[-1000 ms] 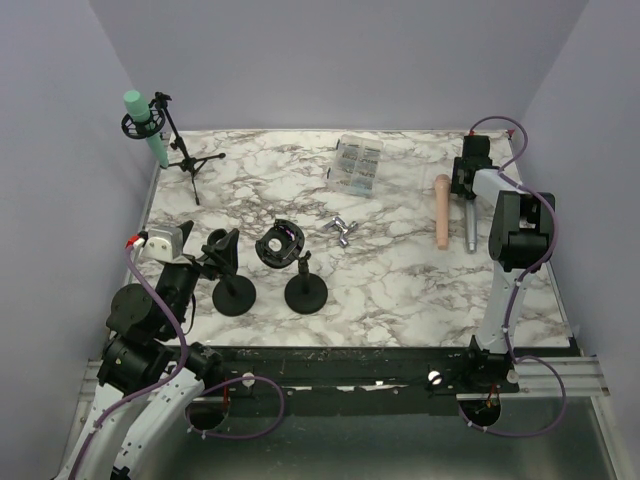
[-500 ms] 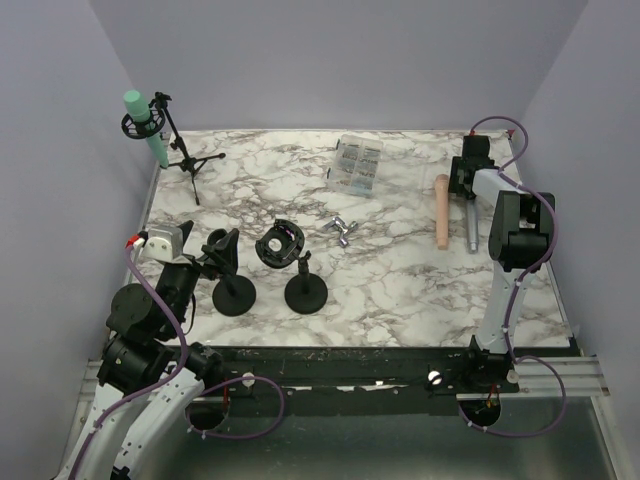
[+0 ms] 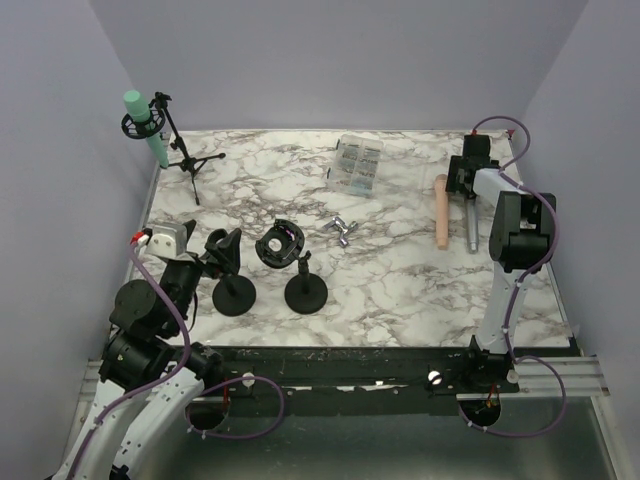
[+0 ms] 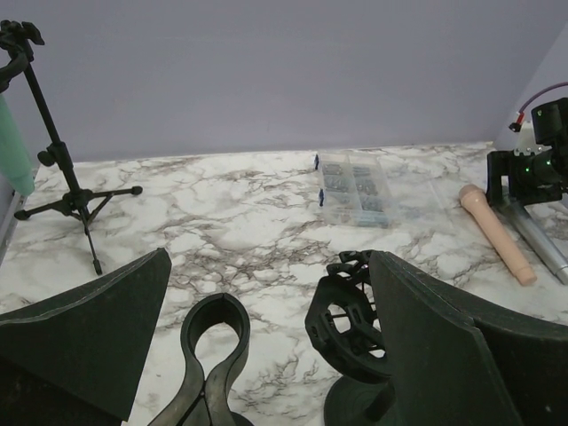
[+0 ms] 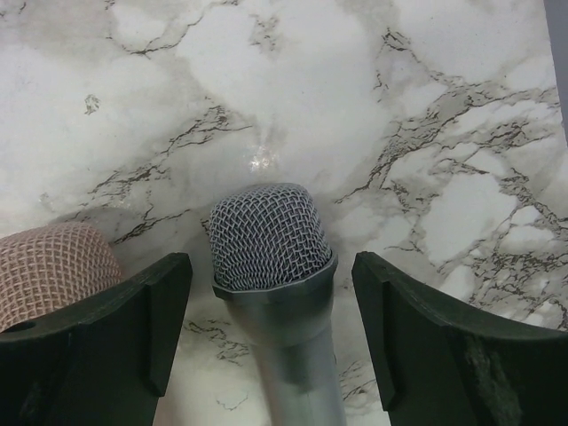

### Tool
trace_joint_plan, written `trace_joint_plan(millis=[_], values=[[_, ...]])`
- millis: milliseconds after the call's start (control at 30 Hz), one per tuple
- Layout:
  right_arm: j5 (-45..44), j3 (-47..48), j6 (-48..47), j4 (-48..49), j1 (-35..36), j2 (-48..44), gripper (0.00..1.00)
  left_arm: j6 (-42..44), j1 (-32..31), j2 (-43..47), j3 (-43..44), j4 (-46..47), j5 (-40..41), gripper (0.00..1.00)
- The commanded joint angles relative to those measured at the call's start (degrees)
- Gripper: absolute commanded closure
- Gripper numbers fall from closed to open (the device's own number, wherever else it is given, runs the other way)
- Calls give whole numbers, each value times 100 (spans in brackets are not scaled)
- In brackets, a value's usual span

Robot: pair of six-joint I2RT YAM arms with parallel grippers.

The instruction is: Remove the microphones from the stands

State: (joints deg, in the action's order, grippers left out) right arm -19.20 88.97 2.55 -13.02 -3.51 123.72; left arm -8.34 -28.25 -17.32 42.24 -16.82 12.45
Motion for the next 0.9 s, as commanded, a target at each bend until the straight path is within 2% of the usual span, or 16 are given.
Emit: trace_joint_plan(millis=[0,300,467,733,867], values=[[-92,0,171,-205,-37,-409,19,60,-38,-95,-49,-21,122,2],[-648,-76,752,-731,-28,-1220,18,95,-37,-183,-84,-20,278,2],[6,-666,1195,-633,218,-2066,19,148,-34,-279,-132,38,382,2],[989,-1927,1528,266,1247,-3623,18,430,-35,-388,-295,198,804,2],[1871,-2333,1708,523,1436,-4018,18,241,-31,-650,179,-316,1230,2]])
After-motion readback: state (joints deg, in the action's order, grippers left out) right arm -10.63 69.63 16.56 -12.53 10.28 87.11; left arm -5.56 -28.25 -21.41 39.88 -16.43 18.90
